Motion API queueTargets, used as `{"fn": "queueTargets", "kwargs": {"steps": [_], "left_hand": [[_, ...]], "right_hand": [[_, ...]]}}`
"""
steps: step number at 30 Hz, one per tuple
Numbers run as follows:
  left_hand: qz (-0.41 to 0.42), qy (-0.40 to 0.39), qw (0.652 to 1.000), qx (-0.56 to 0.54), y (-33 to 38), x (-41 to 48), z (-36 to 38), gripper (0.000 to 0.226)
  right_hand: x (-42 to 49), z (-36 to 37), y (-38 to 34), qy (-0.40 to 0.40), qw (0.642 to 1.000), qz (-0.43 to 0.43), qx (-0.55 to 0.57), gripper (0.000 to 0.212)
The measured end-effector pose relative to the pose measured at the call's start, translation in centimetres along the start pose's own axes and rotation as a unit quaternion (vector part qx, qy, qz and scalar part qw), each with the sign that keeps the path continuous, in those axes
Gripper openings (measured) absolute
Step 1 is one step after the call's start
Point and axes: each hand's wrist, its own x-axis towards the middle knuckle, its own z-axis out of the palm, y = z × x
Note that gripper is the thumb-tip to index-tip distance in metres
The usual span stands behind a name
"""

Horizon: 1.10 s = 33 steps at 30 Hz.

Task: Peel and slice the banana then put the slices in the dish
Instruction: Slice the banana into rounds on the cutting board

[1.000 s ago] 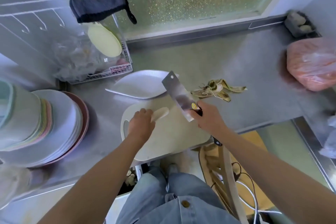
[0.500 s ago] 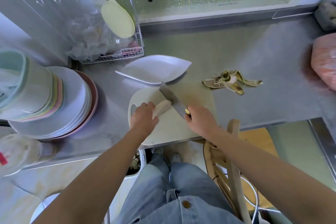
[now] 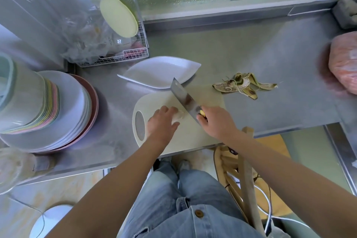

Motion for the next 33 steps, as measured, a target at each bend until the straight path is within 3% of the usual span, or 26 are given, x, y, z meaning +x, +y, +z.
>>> {"fn": "queueTargets", "kwargs": {"steps": [8, 26, 33], "left_hand": [[0.012, 0.042, 0.998, -0.033, 0.7, 0.9, 0.8, 0.03], [-0.01, 0.027, 0.998, -0.058, 0.5, 1.3, 1.2, 0.028], [0.0, 0.025, 0.998, -0.063, 0.3, 1.4, 1.1, 0.028]], "right_hand": [[-0.4, -0.3, -0.3, -0.006, 1.0, 0.011, -0.006, 0.028], [-1.3, 2.5, -1.0, -0.035, 0.996, 0.08, 0.007, 0.027], [-1.9, 1.4, -1.1, 0.026, 0.996, 0.072, 0.034, 0.022]]}}
